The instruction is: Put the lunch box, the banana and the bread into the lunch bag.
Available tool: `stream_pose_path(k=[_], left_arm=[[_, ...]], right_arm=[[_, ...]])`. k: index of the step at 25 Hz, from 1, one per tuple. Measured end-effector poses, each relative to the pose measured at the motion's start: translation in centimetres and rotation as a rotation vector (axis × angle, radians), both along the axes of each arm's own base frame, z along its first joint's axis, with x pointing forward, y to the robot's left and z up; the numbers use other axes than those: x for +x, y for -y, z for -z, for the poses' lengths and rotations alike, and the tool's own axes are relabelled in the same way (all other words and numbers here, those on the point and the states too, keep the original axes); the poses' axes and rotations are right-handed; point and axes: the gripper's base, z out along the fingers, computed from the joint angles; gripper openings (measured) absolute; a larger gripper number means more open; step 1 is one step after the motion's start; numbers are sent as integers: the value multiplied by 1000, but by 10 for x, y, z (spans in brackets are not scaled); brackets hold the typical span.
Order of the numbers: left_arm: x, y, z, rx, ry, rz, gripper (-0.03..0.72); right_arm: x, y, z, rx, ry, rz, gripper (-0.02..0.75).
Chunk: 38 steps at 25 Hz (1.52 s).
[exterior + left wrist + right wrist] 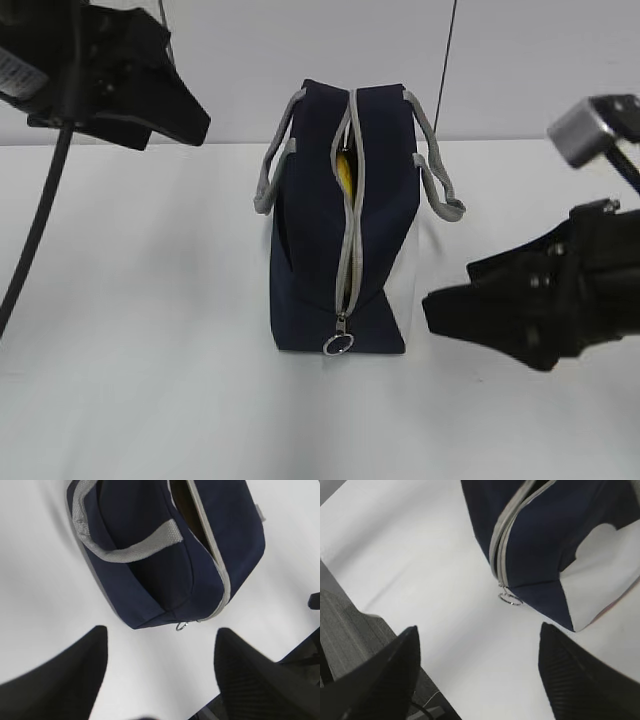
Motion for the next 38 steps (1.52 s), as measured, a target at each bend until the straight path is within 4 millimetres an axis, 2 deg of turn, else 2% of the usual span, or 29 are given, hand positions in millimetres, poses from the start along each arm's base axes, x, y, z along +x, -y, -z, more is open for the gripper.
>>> stream_pose_path(k=[5, 10, 14, 21, 25, 33, 38], left_arm=[[-17, -8, 7, 12, 21, 14, 459], [-28, -13, 15, 31, 30, 33, 459], [-29, -13, 14, 38, 51, 50, 459], [-26, -13, 12, 28, 83, 37, 459], [-25, -13, 11, 28, 92, 37, 458], [-25, -13, 11, 28, 102, 39, 456], [-24, -13, 10, 24, 110, 36, 456]], right_arm=[[-13, 0, 26, 0, 84, -79, 560], [-20, 1, 39, -38, 170, -143, 560], [-19, 0, 37, -18, 184, -132, 560], [-11, -1, 25, 182, 147, 44, 560], [-9, -1, 24, 211, 141, 72, 560], [-11, -1, 26, 168, 144, 45, 560], [-5, -4, 44, 64, 173, -67, 560]])
